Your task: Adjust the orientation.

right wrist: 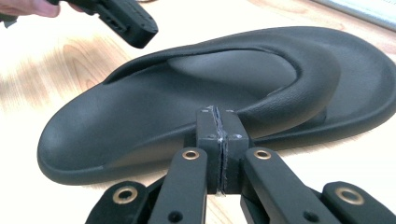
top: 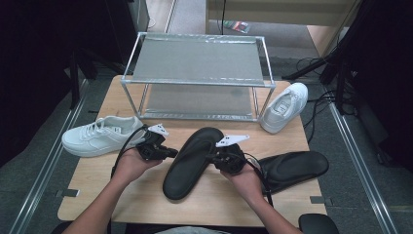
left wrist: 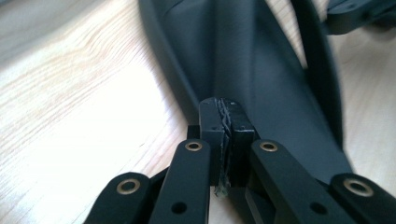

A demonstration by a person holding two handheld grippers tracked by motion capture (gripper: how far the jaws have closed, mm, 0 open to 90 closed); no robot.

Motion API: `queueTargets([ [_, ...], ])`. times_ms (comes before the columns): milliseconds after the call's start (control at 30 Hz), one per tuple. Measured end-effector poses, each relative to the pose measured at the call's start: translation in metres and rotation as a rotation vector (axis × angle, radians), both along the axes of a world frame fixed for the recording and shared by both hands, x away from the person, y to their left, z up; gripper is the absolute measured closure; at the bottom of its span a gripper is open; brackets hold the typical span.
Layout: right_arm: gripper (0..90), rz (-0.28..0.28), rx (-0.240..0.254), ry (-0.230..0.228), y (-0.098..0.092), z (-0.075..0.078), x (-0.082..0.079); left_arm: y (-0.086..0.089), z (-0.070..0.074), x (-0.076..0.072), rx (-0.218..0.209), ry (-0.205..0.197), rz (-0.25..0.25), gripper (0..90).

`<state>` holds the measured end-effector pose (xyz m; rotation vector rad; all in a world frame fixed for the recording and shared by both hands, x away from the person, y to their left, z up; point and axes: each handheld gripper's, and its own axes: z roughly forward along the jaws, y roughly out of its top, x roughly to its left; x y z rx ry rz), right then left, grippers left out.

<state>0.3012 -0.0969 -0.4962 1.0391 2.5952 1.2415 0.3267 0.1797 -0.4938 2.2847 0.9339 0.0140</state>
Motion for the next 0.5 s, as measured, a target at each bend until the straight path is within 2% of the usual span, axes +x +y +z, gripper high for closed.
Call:
queueTargets([
  [167, 90.0, 0.004, -0.007, -0.008, 0.001, -0.001, 0.0, -0.005, -0.009, 0.002, 0.038, 0.026, -0.016, 89.3],
  [200, 90.0, 0.003, -0.01, -0.01, 0.001, -0.001, 0.0, -0.007, -0.009, 0.001, 0.041, 0.018, -0.013, 90.0],
  [500, 90.0, -0.014, -0.004, -0.002, -0.003, -0.002, 0.003, -0.012, -0.01, -0.002, 0.024, 0.04, -0.03, 90.0],
])
